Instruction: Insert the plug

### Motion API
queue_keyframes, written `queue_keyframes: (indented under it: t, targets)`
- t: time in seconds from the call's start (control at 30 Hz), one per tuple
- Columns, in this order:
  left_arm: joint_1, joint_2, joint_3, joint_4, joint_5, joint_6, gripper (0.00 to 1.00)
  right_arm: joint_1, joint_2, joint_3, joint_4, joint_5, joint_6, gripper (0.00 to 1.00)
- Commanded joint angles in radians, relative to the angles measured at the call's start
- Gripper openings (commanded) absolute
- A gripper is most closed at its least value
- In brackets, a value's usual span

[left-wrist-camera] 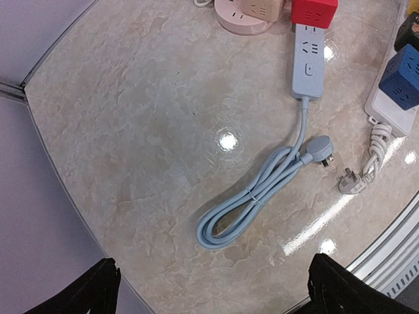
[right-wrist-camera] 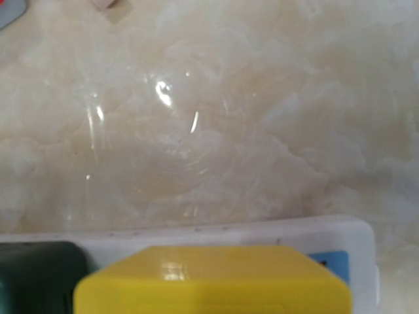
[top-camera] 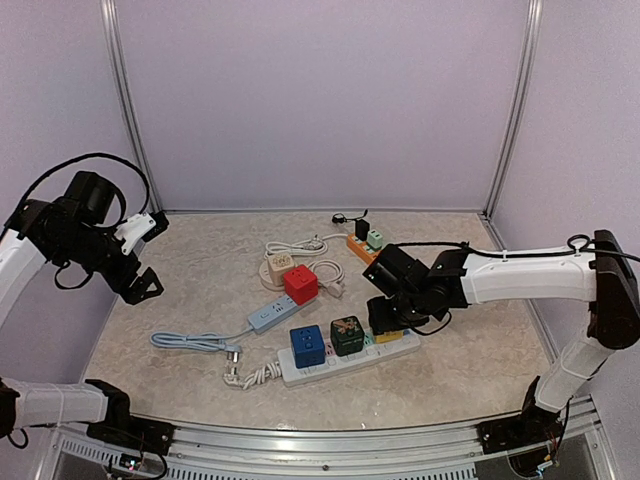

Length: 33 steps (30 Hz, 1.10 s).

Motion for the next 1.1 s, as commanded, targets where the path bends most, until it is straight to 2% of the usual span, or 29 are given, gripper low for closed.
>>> queue_keyframes:
  t: [0.0,0.43,0.7,0.9,0.93,0.97,1.03,1.07]
  targets:
    - [0.007,-0.011,0.019,-0.009,-0.006,0.005,0.99,-0.011,0.020,-0.002,0.022,-0.011,-0.023,0.00]
    - [0.006,-0.017,0.019,-0.015,-0.013,0.012,0.99,-0.017,0.075,-0.056,-0.018,0.002,-0.034,0.00]
    - [0.006,-0.016,0.020,-0.016,-0.019,0.014,0.99,-0.006,0.172,-0.290,0.137,-0.049,0.077,0.00]
    - [0.007,-0.008,0.027,-0.019,-0.024,0.013,0.99,0.032,0.253,-0.198,-0.003,-0.007,0.070,0.00]
    - [0.006,-0.008,0.028,-0.020,-0.023,0.014,0.99,0.033,0.240,-0.186,-0.017,0.002,0.071,0.02]
    - [0.007,-0.008,0.029,-0.020,-0.024,0.013,0.99,0.032,0.217,-0.177,-0.028,0.010,0.073,0.13]
    - [0.007,-0.011,0.026,-0.021,-0.025,0.014,0.99,0.031,0.164,-0.150,-0.061,0.031,0.076,0.40]
    - [0.006,-0.012,0.026,-0.023,-0.026,0.014,0.99,0.032,0.134,-0.131,-0.081,0.043,0.076,0.56]
